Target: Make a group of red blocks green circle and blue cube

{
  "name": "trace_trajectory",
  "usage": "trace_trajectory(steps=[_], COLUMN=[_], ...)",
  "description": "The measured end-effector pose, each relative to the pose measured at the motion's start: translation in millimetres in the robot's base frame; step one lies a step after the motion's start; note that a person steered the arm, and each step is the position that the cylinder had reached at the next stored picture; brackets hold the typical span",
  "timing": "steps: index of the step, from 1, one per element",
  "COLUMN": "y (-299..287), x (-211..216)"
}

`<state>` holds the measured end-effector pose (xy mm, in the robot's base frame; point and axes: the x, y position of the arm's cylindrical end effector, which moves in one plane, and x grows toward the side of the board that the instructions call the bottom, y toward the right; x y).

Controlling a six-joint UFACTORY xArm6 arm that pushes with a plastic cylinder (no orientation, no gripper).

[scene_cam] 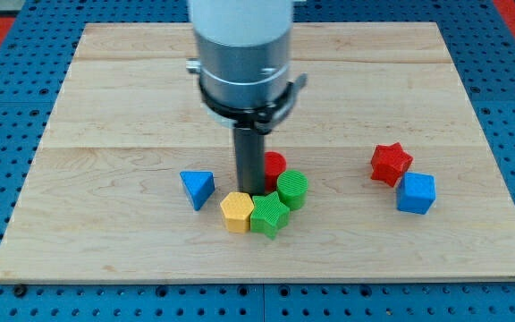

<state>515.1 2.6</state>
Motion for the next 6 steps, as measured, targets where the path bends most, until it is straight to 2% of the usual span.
trace_trajectory(steps=[2,3,4,5,6], y=[82,-3,-53,-57,-47], x=[10,10,-11,-49,-68])
